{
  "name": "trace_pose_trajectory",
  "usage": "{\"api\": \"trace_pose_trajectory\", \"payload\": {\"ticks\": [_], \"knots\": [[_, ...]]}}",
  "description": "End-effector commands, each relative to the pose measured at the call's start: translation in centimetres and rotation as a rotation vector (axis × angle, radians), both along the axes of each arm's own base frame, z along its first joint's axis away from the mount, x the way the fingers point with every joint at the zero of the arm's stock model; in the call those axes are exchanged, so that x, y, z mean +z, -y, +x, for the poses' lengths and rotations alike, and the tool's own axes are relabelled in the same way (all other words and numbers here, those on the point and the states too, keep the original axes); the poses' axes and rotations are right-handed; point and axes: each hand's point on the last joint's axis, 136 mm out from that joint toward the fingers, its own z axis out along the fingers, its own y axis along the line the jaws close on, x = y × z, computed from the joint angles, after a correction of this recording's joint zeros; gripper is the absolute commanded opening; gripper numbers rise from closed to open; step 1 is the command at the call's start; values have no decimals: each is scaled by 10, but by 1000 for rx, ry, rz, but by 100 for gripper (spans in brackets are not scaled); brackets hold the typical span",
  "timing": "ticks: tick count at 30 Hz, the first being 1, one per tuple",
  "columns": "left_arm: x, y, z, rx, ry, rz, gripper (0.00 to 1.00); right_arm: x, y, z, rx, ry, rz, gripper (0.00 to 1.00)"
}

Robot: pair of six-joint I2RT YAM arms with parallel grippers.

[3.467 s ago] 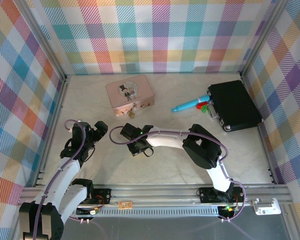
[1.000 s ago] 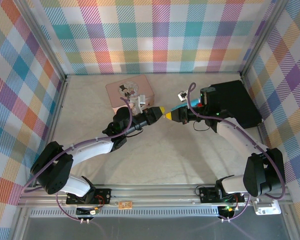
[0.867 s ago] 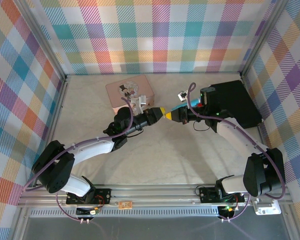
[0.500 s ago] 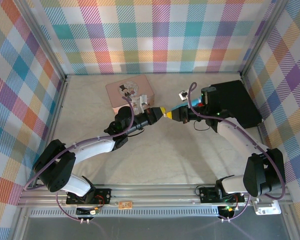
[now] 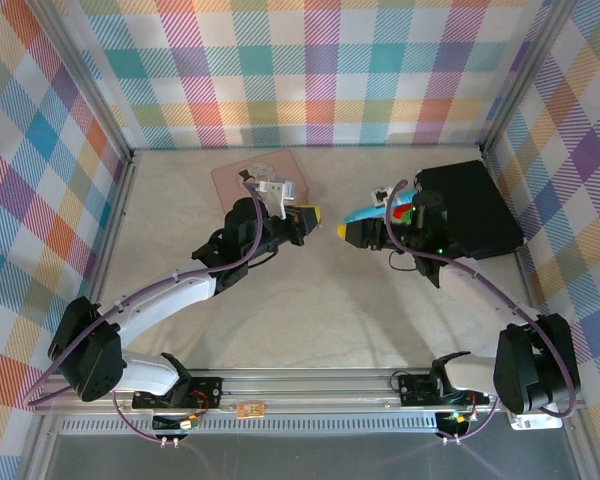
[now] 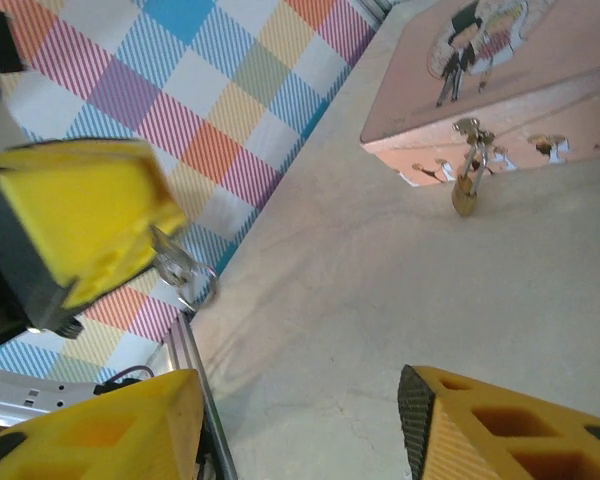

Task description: Unlock a padlock with a key

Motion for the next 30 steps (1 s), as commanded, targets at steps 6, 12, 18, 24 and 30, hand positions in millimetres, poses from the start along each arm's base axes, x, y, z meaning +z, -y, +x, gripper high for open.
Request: {"api": "trace_pose_trajectory", "payload": {"ticks": [6, 12, 18, 24, 30], "knots": [[0, 11, -1, -35, -6, -58, 0, 40, -18, -3, -32, 117, 201, 51], [7, 13, 0, -34, -15, -130, 0, 37, -34, -1, 18, 96, 251, 50], [6, 12, 0, -25, -23, -146, 0, 37, -40, -1, 33, 105, 256, 44], [4, 11, 0, -23, -29, -159, 0, 40, -42, 1, 43, 106, 277, 34], [7, 10, -1, -21, -25, -178, 0, 42, -44, 2, 56, 94, 312, 29]]}}
